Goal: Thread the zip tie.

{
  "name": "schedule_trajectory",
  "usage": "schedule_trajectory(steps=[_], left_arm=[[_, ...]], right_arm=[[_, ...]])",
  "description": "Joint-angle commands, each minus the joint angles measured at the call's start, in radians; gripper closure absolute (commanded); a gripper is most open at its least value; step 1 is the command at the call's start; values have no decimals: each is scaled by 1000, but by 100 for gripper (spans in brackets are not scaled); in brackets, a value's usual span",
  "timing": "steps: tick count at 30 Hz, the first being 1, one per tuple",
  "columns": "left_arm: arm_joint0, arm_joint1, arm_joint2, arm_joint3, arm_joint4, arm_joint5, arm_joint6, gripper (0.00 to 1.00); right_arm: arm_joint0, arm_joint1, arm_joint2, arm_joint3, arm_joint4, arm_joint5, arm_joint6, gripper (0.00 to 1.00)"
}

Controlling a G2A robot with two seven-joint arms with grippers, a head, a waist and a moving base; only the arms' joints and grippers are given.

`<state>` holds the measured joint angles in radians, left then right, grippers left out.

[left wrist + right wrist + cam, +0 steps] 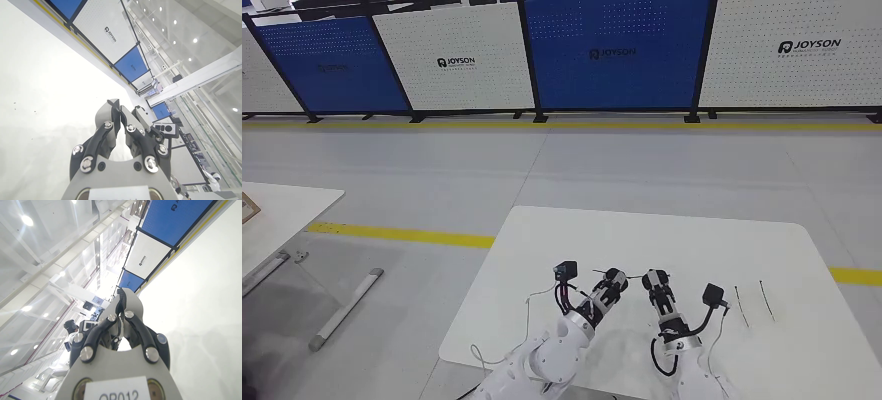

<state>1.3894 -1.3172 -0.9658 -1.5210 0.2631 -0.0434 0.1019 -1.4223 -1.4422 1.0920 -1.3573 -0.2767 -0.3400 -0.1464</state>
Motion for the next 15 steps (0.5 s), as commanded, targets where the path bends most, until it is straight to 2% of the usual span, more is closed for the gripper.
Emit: schedule_trajectory(steps=[1, 15], left_arm=[[0, 0, -1, 0, 1, -1, 0, 100], [9, -1, -3, -9, 25, -11, -3, 100]], right_arm=[[1, 0, 0, 1, 0, 0, 1, 100], [15, -1, -2, 19, -9, 0, 23, 100]])
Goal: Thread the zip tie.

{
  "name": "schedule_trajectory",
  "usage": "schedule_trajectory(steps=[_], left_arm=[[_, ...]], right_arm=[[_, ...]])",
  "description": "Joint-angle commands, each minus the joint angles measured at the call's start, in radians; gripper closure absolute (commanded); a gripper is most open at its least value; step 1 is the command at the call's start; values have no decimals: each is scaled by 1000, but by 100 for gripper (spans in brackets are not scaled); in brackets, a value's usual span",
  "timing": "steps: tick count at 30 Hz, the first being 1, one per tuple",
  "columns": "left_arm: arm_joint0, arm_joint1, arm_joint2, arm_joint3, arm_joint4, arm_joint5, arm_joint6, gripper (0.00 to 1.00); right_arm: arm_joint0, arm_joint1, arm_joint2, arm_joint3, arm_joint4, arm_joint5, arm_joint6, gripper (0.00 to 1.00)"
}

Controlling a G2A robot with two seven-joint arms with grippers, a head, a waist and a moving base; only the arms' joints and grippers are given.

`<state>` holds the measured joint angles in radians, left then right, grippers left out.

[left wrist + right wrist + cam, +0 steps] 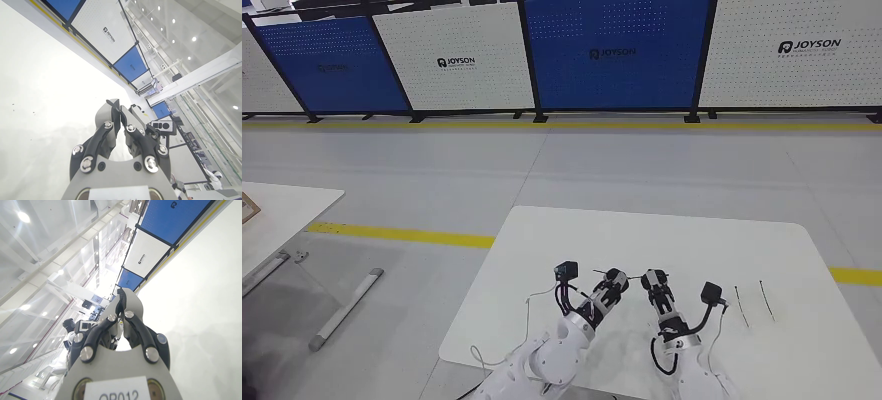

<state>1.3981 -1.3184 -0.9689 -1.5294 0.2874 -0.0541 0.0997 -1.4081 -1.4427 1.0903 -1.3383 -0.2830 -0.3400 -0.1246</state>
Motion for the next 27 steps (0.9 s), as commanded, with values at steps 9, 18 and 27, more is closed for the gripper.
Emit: schedule_trajectory(steps=[9, 18, 27], left_arm=[[3, -1, -2, -4, 7, -2, -8, 100], [2, -2, -5, 0, 6, 7, -18, 89], [4, -3, -8, 0, 8, -5, -21, 100]], right_arm=[[2, -2, -5, -2, -23, 3, 7, 100], [4, -4, -7, 0, -33, 11, 12, 100], [6, -6, -8, 7, -35, 13, 18, 100]])
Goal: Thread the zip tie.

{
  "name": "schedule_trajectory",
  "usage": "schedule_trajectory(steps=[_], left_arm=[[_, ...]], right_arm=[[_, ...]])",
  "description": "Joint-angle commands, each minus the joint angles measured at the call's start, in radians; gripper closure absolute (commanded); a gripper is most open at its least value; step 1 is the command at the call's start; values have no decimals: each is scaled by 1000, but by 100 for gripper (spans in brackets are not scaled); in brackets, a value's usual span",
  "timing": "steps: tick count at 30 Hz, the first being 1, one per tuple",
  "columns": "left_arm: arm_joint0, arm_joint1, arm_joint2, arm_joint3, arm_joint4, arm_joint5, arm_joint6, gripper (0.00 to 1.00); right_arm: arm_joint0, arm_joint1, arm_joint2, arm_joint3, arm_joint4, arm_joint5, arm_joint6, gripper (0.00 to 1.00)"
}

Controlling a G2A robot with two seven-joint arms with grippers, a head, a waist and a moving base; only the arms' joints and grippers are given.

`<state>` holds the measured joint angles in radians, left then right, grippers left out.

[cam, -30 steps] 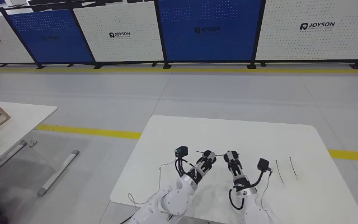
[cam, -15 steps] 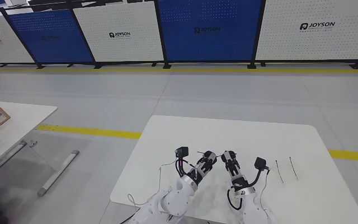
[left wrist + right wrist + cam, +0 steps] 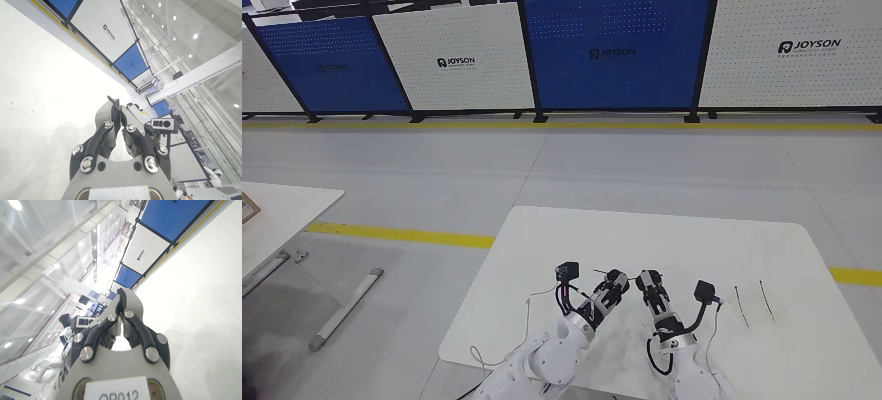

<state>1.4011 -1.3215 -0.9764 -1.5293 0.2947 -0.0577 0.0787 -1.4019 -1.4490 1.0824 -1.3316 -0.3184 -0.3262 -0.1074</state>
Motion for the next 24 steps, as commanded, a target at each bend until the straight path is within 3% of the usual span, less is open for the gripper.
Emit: schedule_trajectory(steps=[1, 15, 17, 19, 24], left_arm=[[1, 0, -1, 0, 1, -1, 1, 100], [4, -1, -1, 2, 14, 2, -5, 100], [0, -2, 1, 1, 15, 10, -13, 64], [0, -2, 1, 2, 14, 10, -13, 53], [2, -3, -4, -1, 13, 1, 0, 58]], right_arm=[[0, 0, 1, 1, 1, -1, 1, 100], [0, -2, 7, 7, 6, -14, 7, 100], [-2, -2, 9, 5, 5, -14, 6, 100], [-4, -2, 11, 4, 3, -14, 3, 100], [-6, -2, 15, 3, -5, -8, -10, 100]])
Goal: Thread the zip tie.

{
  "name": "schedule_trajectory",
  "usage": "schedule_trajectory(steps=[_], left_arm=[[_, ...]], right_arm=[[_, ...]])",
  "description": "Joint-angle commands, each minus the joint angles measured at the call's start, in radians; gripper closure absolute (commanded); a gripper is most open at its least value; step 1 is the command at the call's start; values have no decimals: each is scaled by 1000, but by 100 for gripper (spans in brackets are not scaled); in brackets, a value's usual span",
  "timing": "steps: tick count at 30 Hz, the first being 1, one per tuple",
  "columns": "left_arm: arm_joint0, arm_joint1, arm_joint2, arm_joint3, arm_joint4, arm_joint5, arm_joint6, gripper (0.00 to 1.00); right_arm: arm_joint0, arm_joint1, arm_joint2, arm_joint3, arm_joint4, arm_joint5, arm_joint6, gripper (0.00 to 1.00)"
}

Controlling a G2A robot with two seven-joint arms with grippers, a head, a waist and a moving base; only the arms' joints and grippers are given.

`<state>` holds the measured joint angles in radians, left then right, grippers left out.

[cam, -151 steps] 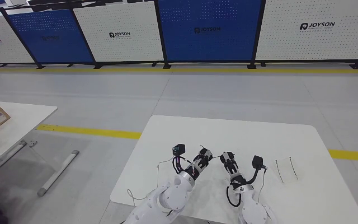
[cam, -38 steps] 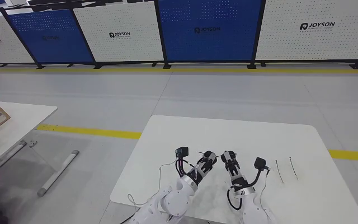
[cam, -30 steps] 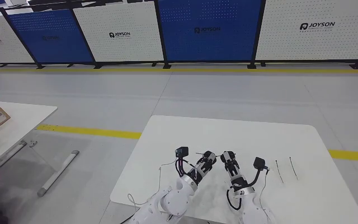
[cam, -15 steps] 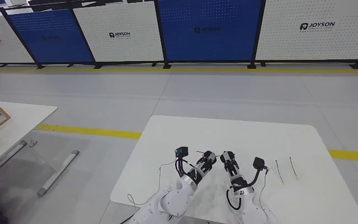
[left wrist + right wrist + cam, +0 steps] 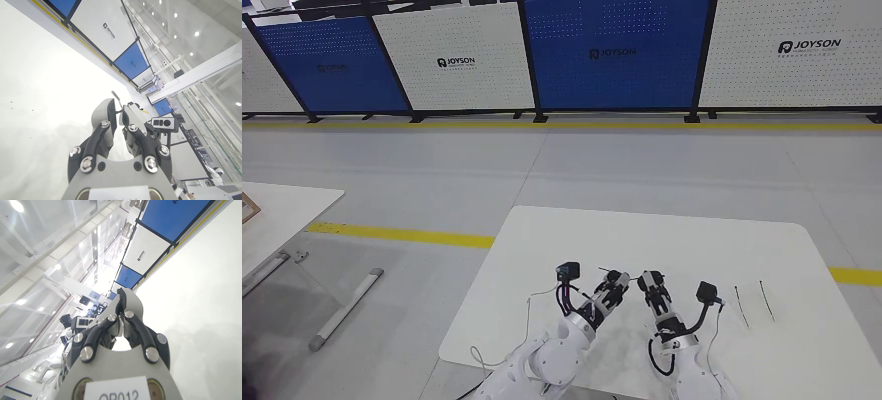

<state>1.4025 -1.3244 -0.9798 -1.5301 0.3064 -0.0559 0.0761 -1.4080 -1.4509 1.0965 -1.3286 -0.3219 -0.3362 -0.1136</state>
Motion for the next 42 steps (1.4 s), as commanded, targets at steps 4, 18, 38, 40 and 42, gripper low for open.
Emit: schedule_trajectory(steps=[4, 18, 38, 40, 42], left_arm=[[2, 0, -4, 1, 1, -3, 6, 65], [3, -2, -9, 2, -2, -10, 10, 91], [7, -1, -20, -4, -22, -16, -26, 100], [7, -2, -22, -2, -27, -9, -23, 100], [7, -3, -24, -2, -37, 0, -16, 100]], right_arm=[[-1, -1, 2, 0, -7, 8, -11, 100], [-8, -2, 7, -12, -29, 19, -20, 100], [0, -2, 4, -23, -68, 22, 19, 0], [-3, -1, 7, -26, -72, 12, 19, 0], [-9, 1, 16, -34, -69, -1, 20, 0]])
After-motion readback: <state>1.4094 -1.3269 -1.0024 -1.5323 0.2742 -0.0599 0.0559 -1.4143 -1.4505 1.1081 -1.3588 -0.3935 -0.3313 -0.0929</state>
